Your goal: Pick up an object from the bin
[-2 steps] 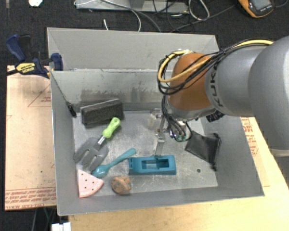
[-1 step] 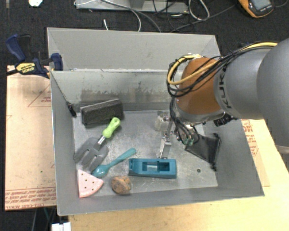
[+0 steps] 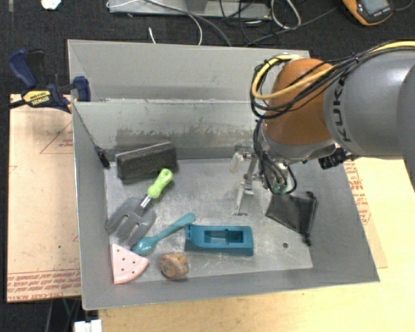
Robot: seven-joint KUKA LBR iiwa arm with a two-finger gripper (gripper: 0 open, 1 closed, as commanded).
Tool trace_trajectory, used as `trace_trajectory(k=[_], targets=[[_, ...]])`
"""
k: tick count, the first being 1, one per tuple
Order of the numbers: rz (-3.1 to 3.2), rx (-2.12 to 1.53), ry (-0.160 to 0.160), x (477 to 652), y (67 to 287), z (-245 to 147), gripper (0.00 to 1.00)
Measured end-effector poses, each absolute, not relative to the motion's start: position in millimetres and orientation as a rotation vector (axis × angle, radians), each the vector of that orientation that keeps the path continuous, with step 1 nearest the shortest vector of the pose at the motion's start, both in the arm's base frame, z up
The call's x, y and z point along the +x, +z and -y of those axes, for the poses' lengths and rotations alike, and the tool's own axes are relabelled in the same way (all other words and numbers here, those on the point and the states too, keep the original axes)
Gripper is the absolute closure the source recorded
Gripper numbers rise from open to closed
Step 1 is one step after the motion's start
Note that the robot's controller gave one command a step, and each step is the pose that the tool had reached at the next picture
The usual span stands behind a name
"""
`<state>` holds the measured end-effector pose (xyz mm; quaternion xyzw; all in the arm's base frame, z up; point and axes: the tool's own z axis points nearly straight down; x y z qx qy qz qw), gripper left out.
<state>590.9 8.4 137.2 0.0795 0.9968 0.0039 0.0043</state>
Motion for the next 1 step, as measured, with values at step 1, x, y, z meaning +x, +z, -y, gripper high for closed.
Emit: trace_trajectory(k=[1], targets=[[-3.123, 0.323, 0.005, 545.6, 139.3, 39.9, 0.00]])
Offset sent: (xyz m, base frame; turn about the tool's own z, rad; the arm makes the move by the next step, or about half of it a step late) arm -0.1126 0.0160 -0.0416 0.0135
